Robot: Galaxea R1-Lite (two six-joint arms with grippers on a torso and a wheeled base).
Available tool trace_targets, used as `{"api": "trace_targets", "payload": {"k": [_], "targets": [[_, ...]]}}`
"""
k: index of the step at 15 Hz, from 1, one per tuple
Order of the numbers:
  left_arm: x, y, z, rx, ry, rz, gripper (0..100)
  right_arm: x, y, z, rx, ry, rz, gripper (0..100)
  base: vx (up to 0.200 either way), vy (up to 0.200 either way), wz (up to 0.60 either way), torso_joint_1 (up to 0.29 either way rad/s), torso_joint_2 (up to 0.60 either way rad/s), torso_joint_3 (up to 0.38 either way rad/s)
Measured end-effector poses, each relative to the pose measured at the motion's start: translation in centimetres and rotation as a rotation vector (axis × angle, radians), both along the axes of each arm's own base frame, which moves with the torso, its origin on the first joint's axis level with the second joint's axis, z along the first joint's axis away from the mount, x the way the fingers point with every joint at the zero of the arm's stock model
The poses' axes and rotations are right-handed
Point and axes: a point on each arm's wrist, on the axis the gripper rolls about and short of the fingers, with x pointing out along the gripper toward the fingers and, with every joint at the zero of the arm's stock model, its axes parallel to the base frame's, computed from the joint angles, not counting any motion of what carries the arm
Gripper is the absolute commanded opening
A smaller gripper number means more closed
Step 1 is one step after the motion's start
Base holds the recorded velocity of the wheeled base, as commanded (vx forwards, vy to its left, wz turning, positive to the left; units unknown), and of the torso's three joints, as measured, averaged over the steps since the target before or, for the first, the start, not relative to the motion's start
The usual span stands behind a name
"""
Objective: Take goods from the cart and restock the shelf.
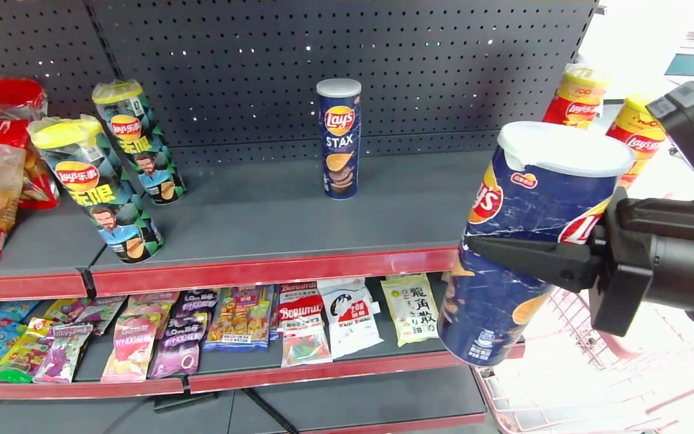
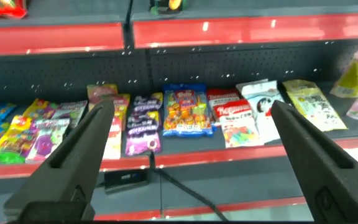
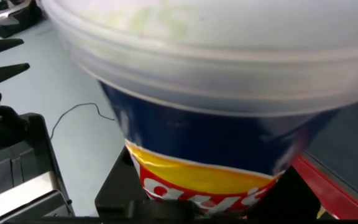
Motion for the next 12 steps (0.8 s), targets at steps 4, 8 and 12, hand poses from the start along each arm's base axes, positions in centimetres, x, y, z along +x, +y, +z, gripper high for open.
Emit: {"api": "trace_targets", "payload": {"k": [4, 8, 12], "targets": [[0.0, 0.0, 0.0, 0.0, 0.0, 0.0, 100, -0.01, 0.0, -0.07, 0.0, 0.001, -0.001, 0, 0.2, 0.0, 0.0, 0.007, 0.0, 0.0], [0.0, 0.0, 0.0, 0.0, 0.0, 0.0, 100, 0.05, 0.05, -0.12, -0.001, 0.004, -0.001, 0, 0.15, 0.0, 0.0, -0.002, 0.0, 0.002], [0.0, 0.0, 0.01, 0.0, 0.0, 0.0, 100, 0.14, 0.07, -0.17, -0.002, 0.007, -0.003, 0, 0.0, 0.0, 0.0, 0.0, 0.0, 0.0]]}}
